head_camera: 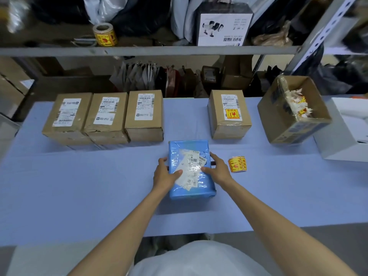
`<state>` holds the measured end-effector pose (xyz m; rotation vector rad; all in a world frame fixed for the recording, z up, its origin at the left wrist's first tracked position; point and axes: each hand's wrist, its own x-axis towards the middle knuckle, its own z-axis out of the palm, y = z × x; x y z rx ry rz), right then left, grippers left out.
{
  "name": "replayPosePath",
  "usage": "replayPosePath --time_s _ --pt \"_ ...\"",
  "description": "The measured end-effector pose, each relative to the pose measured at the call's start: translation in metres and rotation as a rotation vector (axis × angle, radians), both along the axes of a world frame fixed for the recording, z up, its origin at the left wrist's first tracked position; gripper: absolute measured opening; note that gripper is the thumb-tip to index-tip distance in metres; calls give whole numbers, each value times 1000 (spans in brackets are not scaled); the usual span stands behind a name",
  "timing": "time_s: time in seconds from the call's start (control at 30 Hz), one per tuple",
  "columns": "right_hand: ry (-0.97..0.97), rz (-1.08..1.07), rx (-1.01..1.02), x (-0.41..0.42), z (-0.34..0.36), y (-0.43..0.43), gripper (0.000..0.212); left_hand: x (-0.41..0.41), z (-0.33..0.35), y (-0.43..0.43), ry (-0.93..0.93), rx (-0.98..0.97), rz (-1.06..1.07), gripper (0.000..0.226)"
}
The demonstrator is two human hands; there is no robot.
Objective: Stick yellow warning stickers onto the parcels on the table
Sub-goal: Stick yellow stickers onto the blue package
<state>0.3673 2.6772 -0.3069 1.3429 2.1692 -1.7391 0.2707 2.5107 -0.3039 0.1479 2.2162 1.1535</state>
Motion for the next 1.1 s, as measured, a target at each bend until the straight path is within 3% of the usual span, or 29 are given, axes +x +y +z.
replayPosePath --time_s 0.2,0.53,0.63,0.7,0.8,0.87,1.1 --pt "42 -16 -4 12 -5 -1 73 15 -4 -8 21 83 23 62" --pt "104 -21 74 20 -17 0 67 10 -8 -4 49 142 144 41" --pt "151 -32 112 26 -17 10 44 7 -8 -2 35 122 144 41" --pt "158 -163 188 34 -21 22 23 5 -10 1 64 109 141 35" --pt "-28 -250 376 48 -33 46 15 1 -16 4 93 98 167 29" --pt "-215 -224 488 55 -37 59 22 -1 -15 7 66 97 168 33" --pt "-379 -218 483 50 -47 76 48 -19 -10 13 -38 44 113 38"
